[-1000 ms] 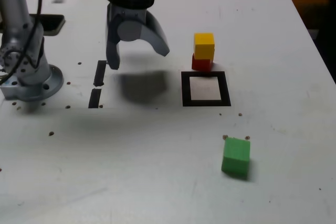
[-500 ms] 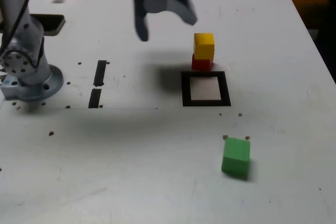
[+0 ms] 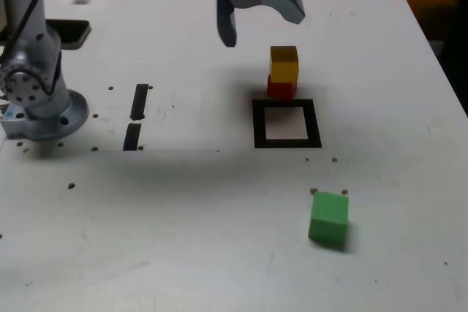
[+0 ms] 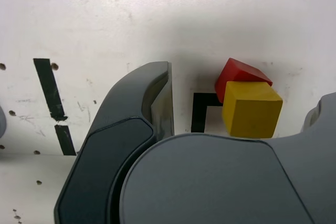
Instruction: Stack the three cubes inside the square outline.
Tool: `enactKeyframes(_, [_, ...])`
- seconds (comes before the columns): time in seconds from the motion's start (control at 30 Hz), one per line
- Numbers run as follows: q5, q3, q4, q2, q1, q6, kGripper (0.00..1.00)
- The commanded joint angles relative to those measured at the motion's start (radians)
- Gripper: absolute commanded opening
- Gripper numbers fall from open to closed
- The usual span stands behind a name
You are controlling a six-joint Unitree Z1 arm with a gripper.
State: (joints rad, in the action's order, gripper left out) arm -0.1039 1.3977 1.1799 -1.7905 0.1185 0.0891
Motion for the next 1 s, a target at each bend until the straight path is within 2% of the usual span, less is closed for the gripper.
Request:
enactKeyframes(0.0, [0.002, 0.009, -0.004, -0.014, 0.0, 0.003, 0.99])
enactKeyframes(0.27, [0.031, 0.047, -0.013, -0.078, -0.003, 0.031, 0.97])
enactKeyframes(0.67, [0.052, 0.087, -0.013, -0.149, -0.011, 0.069, 0.94])
enactKeyframes(0.97, [0.087, 0.11, -0.011, -0.205, -0.011, 0.101, 0.91])
